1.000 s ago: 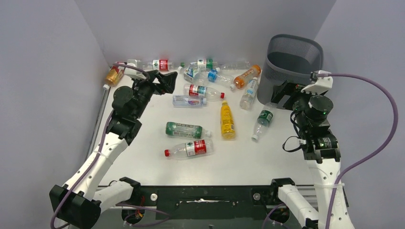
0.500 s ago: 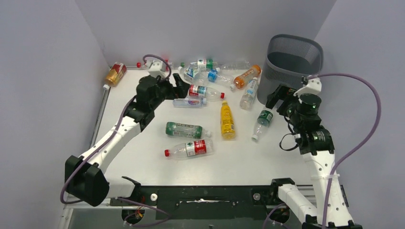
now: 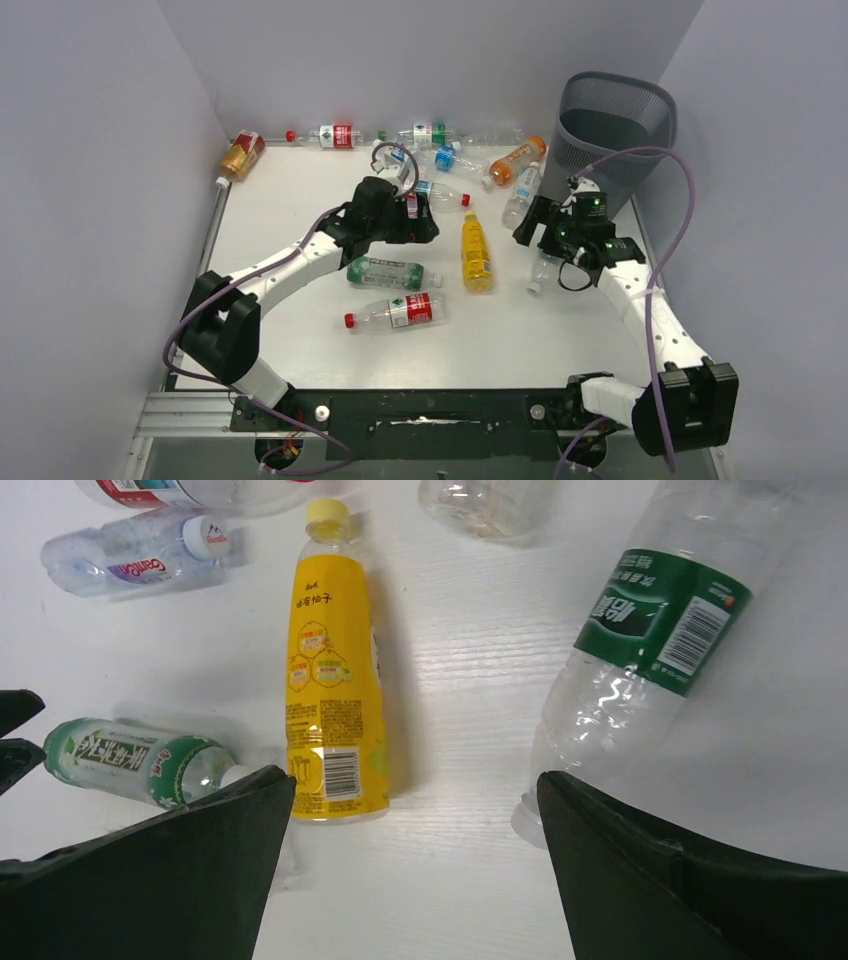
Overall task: Put the plastic bottles in the bin
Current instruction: Pick up the plastic bottle at the center of the board.
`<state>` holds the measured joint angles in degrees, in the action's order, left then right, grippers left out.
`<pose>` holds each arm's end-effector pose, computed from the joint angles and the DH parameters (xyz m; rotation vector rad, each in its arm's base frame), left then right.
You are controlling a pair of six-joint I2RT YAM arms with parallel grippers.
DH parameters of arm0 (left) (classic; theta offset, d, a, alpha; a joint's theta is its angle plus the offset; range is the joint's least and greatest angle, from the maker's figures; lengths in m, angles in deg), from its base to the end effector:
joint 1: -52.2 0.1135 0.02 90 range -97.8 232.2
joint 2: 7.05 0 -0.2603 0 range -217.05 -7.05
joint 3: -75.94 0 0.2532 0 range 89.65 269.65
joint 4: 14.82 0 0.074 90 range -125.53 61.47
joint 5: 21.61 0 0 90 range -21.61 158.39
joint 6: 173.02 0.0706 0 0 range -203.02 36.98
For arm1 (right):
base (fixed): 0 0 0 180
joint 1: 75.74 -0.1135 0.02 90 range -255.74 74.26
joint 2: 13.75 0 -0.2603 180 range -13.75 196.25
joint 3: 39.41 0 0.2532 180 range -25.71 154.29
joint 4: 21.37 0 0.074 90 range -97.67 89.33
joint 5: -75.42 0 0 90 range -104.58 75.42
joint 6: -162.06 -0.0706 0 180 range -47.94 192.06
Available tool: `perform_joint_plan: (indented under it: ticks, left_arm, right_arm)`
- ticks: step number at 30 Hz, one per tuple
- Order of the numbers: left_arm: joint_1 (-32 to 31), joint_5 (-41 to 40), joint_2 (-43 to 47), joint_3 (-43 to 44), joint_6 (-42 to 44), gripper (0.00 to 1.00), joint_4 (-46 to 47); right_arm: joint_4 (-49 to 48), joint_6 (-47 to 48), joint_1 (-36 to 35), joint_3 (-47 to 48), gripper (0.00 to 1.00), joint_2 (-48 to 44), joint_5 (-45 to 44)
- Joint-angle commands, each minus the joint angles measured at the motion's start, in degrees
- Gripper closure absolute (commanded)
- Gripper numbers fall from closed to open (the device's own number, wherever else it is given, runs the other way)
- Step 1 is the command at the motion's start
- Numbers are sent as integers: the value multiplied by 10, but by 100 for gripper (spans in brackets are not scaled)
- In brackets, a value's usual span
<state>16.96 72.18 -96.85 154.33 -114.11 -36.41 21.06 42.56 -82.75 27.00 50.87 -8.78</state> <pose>0.3146 -0.2279 0.2450 0.1213 2.2365 -0.7272 0.2681 0.0401 0.2626 0.3987 2.2816 0.4447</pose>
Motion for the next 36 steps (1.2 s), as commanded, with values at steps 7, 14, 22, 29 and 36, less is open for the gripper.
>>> perform_joint_plan:
  ticks: [7,14,22,29,36]
  left_arm:
    - [-3,-38,-8,125,14,5,-112]
    - [1,-40,36,122,9,4,-134]
    - [16,-25,106,48,-8,4,-152]
    - [62,-4,181,-13,-20,4,-136]
    - [72,11,189,-37,-20,4,-129]
  right_arm:
    - [-37,3,-35,64,0,132,-20]
    - [-45,19,-40,78,1,192,-26]
    - [-49,33,-51,98,1,252,-29]
    - [-42,37,-75,132,0,294,-38]
    - [-45,22,-113,148,0,301,-40]
